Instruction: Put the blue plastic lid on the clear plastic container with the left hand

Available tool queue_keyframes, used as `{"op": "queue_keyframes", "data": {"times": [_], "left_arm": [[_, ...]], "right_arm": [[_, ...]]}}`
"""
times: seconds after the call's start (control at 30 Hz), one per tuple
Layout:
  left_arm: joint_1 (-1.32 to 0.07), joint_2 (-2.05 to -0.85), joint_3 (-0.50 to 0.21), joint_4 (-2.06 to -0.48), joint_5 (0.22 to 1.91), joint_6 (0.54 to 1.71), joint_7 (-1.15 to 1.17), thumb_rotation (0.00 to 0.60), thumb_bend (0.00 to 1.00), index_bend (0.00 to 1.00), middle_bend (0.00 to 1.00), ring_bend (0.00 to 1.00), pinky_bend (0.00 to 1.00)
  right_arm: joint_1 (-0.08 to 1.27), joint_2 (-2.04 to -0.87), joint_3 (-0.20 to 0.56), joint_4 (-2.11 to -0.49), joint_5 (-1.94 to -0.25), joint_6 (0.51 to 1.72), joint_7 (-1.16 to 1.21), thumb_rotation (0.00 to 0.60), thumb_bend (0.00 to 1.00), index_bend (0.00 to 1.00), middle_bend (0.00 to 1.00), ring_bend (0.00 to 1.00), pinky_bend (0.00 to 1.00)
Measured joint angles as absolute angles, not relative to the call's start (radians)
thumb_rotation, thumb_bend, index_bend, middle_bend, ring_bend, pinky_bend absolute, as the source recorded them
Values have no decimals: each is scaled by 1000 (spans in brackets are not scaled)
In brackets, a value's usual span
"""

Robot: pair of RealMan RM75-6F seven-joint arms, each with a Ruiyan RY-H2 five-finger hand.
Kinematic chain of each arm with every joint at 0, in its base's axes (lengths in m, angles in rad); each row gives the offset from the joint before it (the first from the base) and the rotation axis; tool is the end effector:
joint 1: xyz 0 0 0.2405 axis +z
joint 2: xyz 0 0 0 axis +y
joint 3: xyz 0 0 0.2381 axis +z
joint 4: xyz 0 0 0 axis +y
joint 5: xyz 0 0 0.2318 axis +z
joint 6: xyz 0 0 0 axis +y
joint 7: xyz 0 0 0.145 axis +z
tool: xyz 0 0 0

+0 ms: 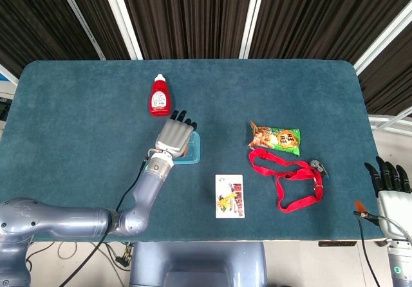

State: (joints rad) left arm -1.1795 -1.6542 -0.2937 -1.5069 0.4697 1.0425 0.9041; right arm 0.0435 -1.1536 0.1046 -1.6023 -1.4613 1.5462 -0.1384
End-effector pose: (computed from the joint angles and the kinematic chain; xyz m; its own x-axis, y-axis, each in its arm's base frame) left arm -0.0021 0.3728 -0.0573 0.6222 0.2038 0.7558 0.7634 -0.3716 -0.5283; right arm -0.3067 -0.1814 0.1398 0.4933 0.0862 0.8656 -0.8695 0.0777 0.4878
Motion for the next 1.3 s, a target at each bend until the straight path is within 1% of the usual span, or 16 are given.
{"op": "queue_keyframes", "data": {"times": [0.2,0.3,0.47,0.53,0.6,0.8,1.3], "left_arm": [[-1143,-1644,-277,-1423,613,935,722,600,367,435,365,93,129],[-1132,-1651,-267,-1375,659,896,663,600,368,439,378,93,129],[-1124,-1678,-253,-1306,720,871,609,600,368,456,387,94,129],[-1122,-1693,-248,-1275,746,865,586,600,387,464,396,97,129],[-1119,-1707,-241,-1250,771,858,562,600,434,469,405,100,129],[-1114,-1717,-236,-1225,786,832,530,600,446,475,416,100,128],[-1113,-1744,-240,-1189,806,827,507,600,461,485,427,100,126]], "right_arm": [[42,-1154,105,-1605,-1458,1547,-139,600,269,138,0,33,0],[42,-1154,105,-1605,-1458,1546,-139,600,268,137,0,34,0],[41,-1153,106,-1608,-1453,1544,-137,600,268,137,0,33,0],[42,-1153,105,-1609,-1453,1543,-137,600,268,137,0,33,0],[41,-1152,105,-1609,-1453,1543,-137,600,268,138,0,33,0],[41,-1153,105,-1610,-1452,1542,-137,600,269,137,0,33,0],[40,-1152,106,-1611,-1450,1542,-138,600,269,137,0,34,0]]}}
